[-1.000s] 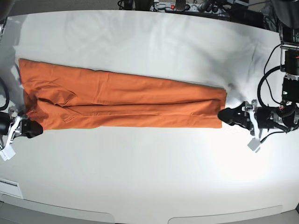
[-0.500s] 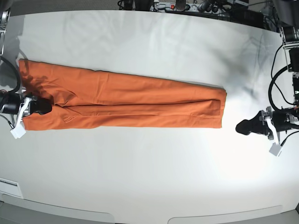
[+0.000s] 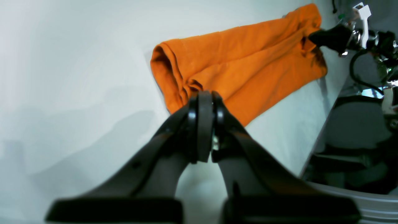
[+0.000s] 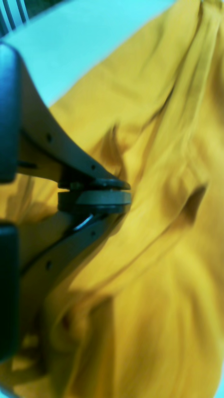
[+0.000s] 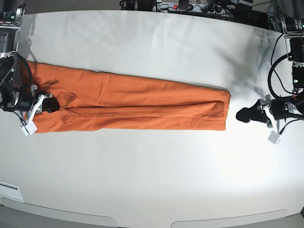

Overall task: Fold the T-shirt properly
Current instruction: 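Grasp the folded strip's end with the left gripper, right gripper holding the other end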

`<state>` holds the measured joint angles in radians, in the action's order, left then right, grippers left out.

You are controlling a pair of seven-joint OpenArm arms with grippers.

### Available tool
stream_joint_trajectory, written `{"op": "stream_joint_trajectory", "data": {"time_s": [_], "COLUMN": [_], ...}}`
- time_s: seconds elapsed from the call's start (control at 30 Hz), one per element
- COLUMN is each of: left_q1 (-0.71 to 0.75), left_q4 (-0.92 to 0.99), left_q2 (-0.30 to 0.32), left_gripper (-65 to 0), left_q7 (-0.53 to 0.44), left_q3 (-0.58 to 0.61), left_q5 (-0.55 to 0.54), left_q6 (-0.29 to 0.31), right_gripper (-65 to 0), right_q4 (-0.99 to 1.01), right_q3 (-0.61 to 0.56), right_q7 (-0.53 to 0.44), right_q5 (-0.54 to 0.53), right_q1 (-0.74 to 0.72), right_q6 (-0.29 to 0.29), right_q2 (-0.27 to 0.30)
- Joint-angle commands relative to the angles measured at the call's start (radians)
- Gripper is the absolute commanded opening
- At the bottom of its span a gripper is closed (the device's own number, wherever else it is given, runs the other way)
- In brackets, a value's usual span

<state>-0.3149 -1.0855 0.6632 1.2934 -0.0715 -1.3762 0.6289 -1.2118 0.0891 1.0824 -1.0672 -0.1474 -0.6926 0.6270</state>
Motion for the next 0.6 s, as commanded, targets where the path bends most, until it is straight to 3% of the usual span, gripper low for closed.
{"op": "stream_joint_trajectory", "data": {"time_s": [0.0,0.07,0.17,0.23,0.37,0.57], "left_q1": [-0.019,-0.013,-0.012,-0.013,-0.008,0.016], "left_q4": [-0.012,-0.012,-0.012,-0.012,-0.012,-0.012], "left_q2": [0.011,-0.004,-0.028,-0.047,-0.085,-0.148], "left_gripper": [-65.0,-62.1,-36.3,-26.9,-26.6,-26.6], "left_q7": [-0.027,-0.041,-0.043,-0.045,-0.048,-0.058], "left_q3": [-0.008,-0.008,-0.008,-0.008,-0.008,-0.008], "left_q5": [-0.005,0.032,0.049,0.065,0.145,0.172], "left_q6": [-0.011,-0.03,-0.033,-0.076,-0.127,-0.141], "right_gripper": [-65.0,-65.0,-65.0,-65.0,-65.0,-65.0], "right_q4": [-0.013,-0.013,-0.013,-0.013,-0.013,-0.013], "right_q3": [0.011,0.011,0.011,0.011,0.011,0.011], "right_q7": [-0.032,-0.06,-0.062,-0.062,-0.062,-0.062], "right_q5": [0.006,0.046,0.054,0.055,0.063,0.063], "right_q1": [-0.014,-0.003,0.014,0.023,0.026,0.025], "right_q6": [-0.006,-0.006,-0.006,-0.006,-0.006,-0.006], "right_q2": [0.021,0.022,0.022,0.022,0.022,0.022]}}
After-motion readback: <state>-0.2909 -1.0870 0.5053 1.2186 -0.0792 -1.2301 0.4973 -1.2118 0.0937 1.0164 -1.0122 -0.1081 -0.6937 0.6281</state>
